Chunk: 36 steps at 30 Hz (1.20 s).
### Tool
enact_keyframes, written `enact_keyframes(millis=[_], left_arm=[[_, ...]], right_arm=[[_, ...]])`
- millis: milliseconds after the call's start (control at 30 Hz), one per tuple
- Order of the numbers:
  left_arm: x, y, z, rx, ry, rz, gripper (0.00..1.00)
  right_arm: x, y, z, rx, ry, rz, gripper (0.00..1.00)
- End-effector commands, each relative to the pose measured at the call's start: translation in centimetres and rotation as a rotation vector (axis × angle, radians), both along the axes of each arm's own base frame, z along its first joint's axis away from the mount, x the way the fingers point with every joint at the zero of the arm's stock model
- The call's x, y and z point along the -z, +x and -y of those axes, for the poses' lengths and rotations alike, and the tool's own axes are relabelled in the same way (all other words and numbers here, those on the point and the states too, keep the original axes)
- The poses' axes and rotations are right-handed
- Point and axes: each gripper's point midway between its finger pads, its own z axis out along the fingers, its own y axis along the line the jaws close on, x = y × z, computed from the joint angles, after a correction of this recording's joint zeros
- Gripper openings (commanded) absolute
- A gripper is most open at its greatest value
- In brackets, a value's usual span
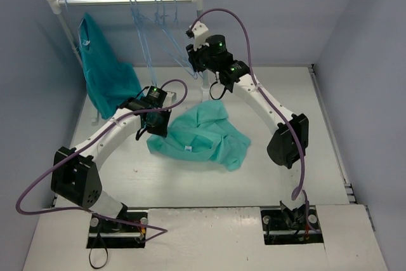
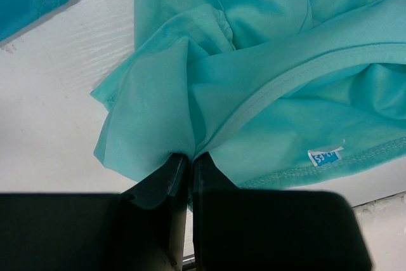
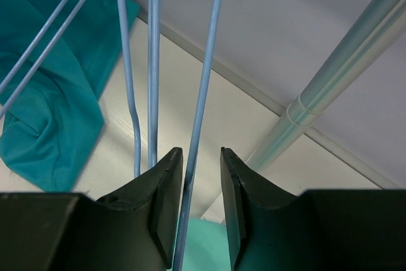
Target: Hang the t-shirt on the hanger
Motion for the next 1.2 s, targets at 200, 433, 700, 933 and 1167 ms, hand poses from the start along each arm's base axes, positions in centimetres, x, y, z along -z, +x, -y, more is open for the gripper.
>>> enact_keyframes(millis=[200,433,700,933,1167], left_arm=[[-0.8,0.3,0.1,0.001,-0.015,0.021,0.00],[-0.5,0.3,0.2,0.003,-0.015,0.011,0.00],[-0.2,0.2,0.2,0.002,-0.012,-0.001,0.00],[0.0,0.2,0.1,0.000,-0.004,-0.008,0.00],[0.1,0.2,0.1,0.001,-0.002,-0.011,0.00]], right_arm=[[-6.2,0.3,0.3,-0.004,0.117,0.121,0.09],[-8.6,-0.5,0.9,0.000,0.137,0.160,0.00],[-11.0,-1.6,2.8,0.056,0.154,0.204,0.00],[-11.2,-2.6,4.6,0.111,0.148,0.212,0.00],[-7.3,-5.0,7.3,0.163,0.091,0.153,0.00]])
